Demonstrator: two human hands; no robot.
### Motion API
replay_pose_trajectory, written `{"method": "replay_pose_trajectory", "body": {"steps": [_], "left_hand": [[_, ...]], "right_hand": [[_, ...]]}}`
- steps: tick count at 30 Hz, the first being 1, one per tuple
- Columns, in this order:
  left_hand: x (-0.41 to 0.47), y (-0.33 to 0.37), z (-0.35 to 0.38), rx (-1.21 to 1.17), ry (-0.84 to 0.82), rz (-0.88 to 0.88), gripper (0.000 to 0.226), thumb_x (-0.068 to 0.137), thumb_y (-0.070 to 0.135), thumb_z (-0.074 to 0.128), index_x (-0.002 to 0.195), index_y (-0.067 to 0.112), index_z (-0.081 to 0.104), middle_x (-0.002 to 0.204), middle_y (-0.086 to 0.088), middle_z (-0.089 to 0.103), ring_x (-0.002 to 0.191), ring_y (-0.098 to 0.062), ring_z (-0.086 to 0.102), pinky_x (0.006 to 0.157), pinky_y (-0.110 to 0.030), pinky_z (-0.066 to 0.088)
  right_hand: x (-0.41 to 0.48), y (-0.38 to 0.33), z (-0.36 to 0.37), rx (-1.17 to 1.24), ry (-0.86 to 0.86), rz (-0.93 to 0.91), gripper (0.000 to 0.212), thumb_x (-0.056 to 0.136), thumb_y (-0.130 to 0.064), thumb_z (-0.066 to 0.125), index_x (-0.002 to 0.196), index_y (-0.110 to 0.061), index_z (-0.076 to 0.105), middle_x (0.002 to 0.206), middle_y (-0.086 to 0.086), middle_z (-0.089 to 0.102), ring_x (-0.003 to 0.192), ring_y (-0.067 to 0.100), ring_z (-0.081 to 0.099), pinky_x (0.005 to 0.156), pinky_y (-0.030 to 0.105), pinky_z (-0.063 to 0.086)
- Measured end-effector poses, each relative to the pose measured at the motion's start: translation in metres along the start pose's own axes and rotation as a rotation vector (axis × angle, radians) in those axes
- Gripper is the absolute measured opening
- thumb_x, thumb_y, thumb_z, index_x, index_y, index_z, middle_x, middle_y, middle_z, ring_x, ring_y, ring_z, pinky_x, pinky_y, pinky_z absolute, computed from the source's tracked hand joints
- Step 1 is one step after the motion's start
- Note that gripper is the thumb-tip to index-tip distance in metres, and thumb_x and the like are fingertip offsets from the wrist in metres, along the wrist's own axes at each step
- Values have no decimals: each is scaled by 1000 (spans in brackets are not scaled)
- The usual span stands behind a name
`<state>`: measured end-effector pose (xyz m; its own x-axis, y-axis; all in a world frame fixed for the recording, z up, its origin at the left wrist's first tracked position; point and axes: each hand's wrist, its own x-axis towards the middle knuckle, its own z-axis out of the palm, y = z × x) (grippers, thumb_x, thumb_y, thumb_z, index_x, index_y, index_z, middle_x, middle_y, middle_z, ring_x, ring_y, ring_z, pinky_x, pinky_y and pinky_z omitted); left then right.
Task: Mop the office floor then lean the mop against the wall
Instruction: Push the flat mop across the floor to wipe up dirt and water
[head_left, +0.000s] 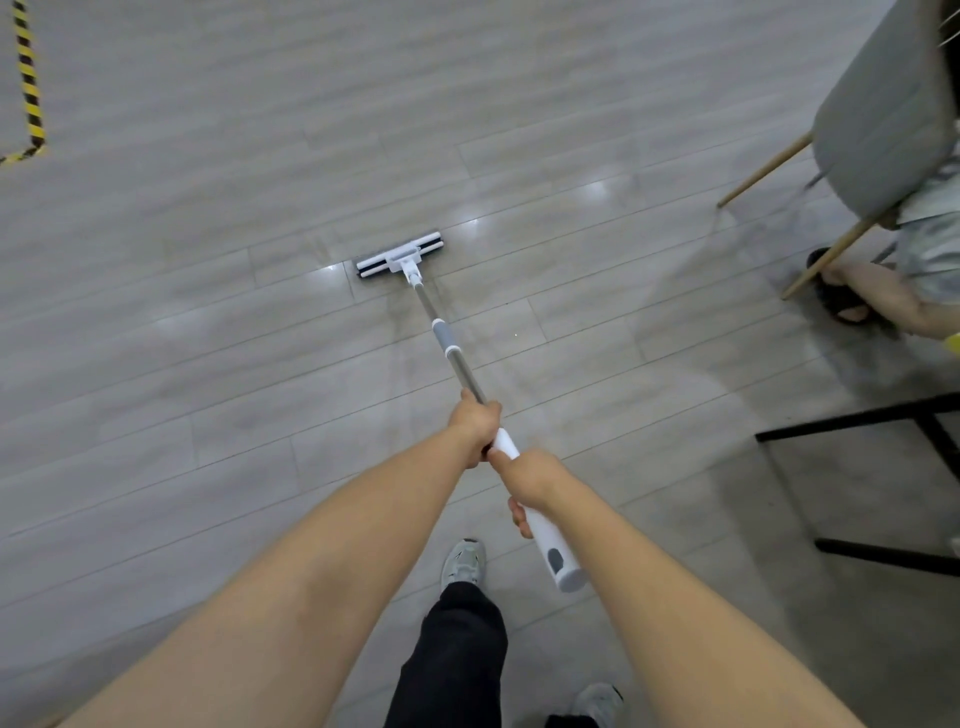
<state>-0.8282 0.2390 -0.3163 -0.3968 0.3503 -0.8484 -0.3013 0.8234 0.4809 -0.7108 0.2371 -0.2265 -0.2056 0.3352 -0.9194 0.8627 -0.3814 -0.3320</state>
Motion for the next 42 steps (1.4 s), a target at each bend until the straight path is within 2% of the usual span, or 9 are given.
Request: {"method": "replay_pose_trajectory", "body": {"steps": [4, 10, 18, 22, 26, 32, 35, 38, 42], "left_hand": [[-31, -29, 18, 16, -17, -1, 55, 100, 30, 45, 151, 28, 23, 109, -7, 56, 93, -28, 61, 51, -30, 50], [-90, -71, 70, 10, -61, -33, 58, 101, 28, 45, 153, 28, 20, 100, -5, 54, 89, -26, 61, 53, -32, 52], [-178, -130, 164, -181, -133, -59, 50, 101, 21, 48, 146, 27, 25, 116, -11, 55, 82, -22, 59, 56, -35, 54], [-212, -147, 207, -232, -144, -49, 55, 100, 19, 49, 149, 27, 24, 116, -10, 57, 81, -22, 61, 47, -30, 53], [-236, -157, 225, -213, -138, -86, 63, 99, 18, 54, 150, 27, 20, 108, -11, 57, 87, -25, 62, 56, -36, 57], [-235, -160, 220, -216, -166, -140, 78, 93, 9, 62, 148, 35, 14, 109, -16, 58, 87, -28, 65, 61, -39, 59], [-223, -154, 209, -211, -188, -148, 78, 92, 6, 62, 146, 39, 16, 111, -16, 58, 89, -29, 66, 67, -43, 61], [-204, -137, 195, -219, -165, -130, 79, 94, 4, 58, 150, 38, 14, 109, -14, 56, 83, -27, 62, 61, -40, 59], [-169, -93, 173, -224, -142, -122, 85, 95, 4, 54, 154, 37, 3, 109, -13, 54, 80, -25, 60, 54, -36, 55]], "right_hand": [[-20, 40, 3, -39, -16, 33, 49, 101, -52, 42, 95, -5, 52, 54, 10, 54, 44, 25, 51, 60, 36, 50], [-61, 114, -13, -11, -16, 95, 45, 101, -50, 48, 91, -6, 52, 61, 8, 50, 42, 19, 45, 47, 28, 45], [-122, 235, -56, -160, 53, -12, 43, 102, -44, 43, 90, -3, 50, 57, 14, 58, 40, 26, 52, 50, 31, 49], [-152, 275, -80, -168, 74, -31, 39, 104, -40, 44, 88, -5, 49, 59, 13, 55, 43, 23, 50, 48, 29, 47], [-167, 301, -89, -183, 52, -26, 40, 104, -39, 45, 87, -3, 50, 57, 13, 56, 40, 23, 51, 49, 31, 49], [-155, 302, -80, -321, 30, -36, 22, 96, -22, 59, 102, -6, 45, 57, 11, 64, 42, 22, 59, 56, 36, 58], [-140, 287, -73, -345, 35, -5, 24, 95, -16, 56, 113, -6, 43, 62, 13, 66, 44, 24, 60, 54, 36, 58], [-122, 260, -71, -346, 30, 15, 31, 97, -15, 54, 124, -2, 46, 66, 14, 66, 46, 24, 60, 52, 35, 58], [-93, 209, -80, -279, 29, 33, 20, 95, -14, 54, 110, 0, 52, 65, 15, 63, 50, 27, 59, 60, 41, 59]]}}
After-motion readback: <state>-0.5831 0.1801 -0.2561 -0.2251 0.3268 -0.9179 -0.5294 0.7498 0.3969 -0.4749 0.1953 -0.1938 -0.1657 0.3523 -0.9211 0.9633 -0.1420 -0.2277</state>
